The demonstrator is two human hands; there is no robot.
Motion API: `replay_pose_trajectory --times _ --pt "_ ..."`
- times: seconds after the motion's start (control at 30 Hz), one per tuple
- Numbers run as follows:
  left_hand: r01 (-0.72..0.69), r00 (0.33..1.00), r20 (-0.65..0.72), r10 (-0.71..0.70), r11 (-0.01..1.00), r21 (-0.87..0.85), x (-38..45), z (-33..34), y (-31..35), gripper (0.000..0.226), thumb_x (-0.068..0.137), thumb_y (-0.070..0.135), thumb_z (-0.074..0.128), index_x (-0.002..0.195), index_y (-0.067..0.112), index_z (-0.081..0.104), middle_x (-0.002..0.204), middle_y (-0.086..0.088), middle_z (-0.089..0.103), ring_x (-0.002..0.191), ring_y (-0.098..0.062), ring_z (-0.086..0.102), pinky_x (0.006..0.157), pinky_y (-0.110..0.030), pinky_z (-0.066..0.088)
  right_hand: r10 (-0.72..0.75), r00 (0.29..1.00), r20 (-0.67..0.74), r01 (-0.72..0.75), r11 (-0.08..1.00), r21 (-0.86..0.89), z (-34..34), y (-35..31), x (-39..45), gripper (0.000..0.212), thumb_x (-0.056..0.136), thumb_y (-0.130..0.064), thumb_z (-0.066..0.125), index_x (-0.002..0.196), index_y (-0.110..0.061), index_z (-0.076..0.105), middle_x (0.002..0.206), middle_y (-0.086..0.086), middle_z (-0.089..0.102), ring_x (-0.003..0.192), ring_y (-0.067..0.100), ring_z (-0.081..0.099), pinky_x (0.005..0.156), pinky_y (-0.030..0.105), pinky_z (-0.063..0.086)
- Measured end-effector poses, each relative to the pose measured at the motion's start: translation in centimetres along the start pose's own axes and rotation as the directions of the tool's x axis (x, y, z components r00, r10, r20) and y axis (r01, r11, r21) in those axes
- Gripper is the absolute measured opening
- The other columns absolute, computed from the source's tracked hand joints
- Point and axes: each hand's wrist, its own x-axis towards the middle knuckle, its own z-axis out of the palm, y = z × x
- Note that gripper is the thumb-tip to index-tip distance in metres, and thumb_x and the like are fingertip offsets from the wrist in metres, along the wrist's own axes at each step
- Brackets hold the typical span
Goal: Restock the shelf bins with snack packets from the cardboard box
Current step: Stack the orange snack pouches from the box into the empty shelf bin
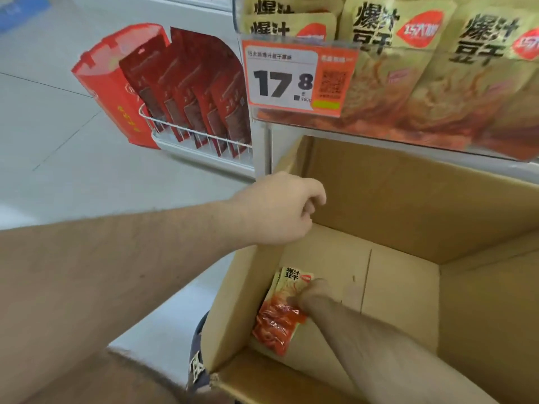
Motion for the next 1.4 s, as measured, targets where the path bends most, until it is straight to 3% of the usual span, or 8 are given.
replay_pose_trajectory --times 0.17,0.3,0.53,0.67,0.77,1.03,1.2,1.4 --pt "0.192 0.981 0.046 -0.187 0.969 -0.154 0.2 -0.3 0.4 0.04 0.088 0.019 0.059 0.128 0.023 0.055 0.107 0.009 0.068 0.087 -0.006 0.061 0.077 -0.024 0.052 -0.097 0.976 0.193 -0.021 0.847 0.532 -5.5 2.4 -2.4 0.015 0.083 -0.011 0.075 0.095 -0.006 0.067 0.082 0.008 0.07 0.064 0.017 0.063 0.051 0.021 0.043" --pt "0.36 0.933 0.117 -0.341 0.876 -0.322 -0.3 -1.1 1.0 0.055 0.086 0.032 0.068 0.135 0.018 0.046 0.106 0.001 0.066 0.078 -0.018 0.068 0.076 -0.036 0.061 -0.473 0.8 0.369 -0.179 0.399 0.899 -11.6 2.8 -7.7 0.034 0.075 -0.019 0.074 0.107 -0.011 0.067 0.095 0.009 0.073 0.069 0.016 0.07 0.05 0.023 0.047" --pt "0.424 0.896 0.128 -0.425 0.733 -0.532 -0.6 -1.5 1.7 0.08 0.075 0.005 0.08 0.141 0.022 0.037 0.11 -0.005 0.059 0.099 -0.022 0.061 0.076 -0.035 0.058 -0.823 0.453 0.342 -0.009 0.38 0.925 -13.7 -1.6 -13.9 0.059 0.064 -0.02 0.086 0.118 -0.009 0.066 0.11 0.013 0.069 0.09 0.022 0.069 0.068 0.03 0.055" --pt "0.374 0.908 0.006 -0.419 0.803 -0.463 -1.1 -2.1 0.8 0.075 0.078 0.006 0.076 0.138 0.027 0.037 0.109 -0.002 0.059 0.094 -0.023 0.061 0.06 -0.031 0.053 -0.495 0.755 0.431 0.073 0.716 0.694 -10.2 -1.0 -9.6 0.013 0.081 -0.022 0.069 0.089 -0.014 0.064 0.077 0.004 0.065 0.061 0.016 0.061 0.06 0.028 0.042" --pt "0.317 0.931 -0.054 -0.361 0.873 -0.371 -1.3 -1.7 0.3 0.071 0.081 0.012 0.075 0.138 0.028 0.036 0.114 0.0 0.061 0.094 -0.02 0.06 0.058 -0.025 0.049 -0.146 0.971 0.189 0.081 0.946 0.314 -5.2 -0.4 -6.0 0.031 0.082 -0.036 0.076 0.079 -0.012 0.058 0.066 0.004 0.058 0.05 0.015 0.049 0.048 0.02 0.037" --pt "0.298 0.947 -0.049 -0.318 0.924 -0.24 -0.2 -0.6 -0.3 0.081 0.083 0.021 0.077 0.146 0.033 0.027 0.129 0.001 0.059 0.095 -0.018 0.058 0.055 -0.015 0.041 -0.023 0.997 -0.069 0.021 0.999 -0.025 2.2 -0.3 -0.9 0.095 0.059 -0.05 0.089 0.13 -0.007 0.042 0.127 0.007 0.061 0.116 0.022 0.061 0.092 0.03 0.053" --pt "0.311 0.944 -0.034 -0.328 0.919 -0.242 0.1 -0.5 -0.4 0.084 0.083 0.021 0.078 0.148 0.033 0.025 0.133 0.001 0.057 0.096 -0.016 0.055 0.055 -0.014 0.041 -0.027 0.997 -0.071 0.021 0.996 -0.083 0.2 1.4 -0.8 0.036 0.073 -0.032 0.077 0.102 -0.015 0.066 0.102 0.001 0.071 0.087 0.016 0.067 0.073 0.025 0.056" --pt "0.323 0.936 -0.006 -0.351 0.869 -0.374 -0.5 -1.1 0.0 0.089 0.083 0.016 0.079 0.151 0.031 0.024 0.12 0.006 0.052 0.101 -0.02 0.06 0.067 -0.029 0.056 -0.233 0.967 0.104 0.097 0.712 0.696 -9.4 5.2 -4.5 0.014 0.086 -0.004 0.071 0.097 0.003 0.065 0.089 0.017 0.073 0.071 0.026 0.068 0.066 0.034 0.057"
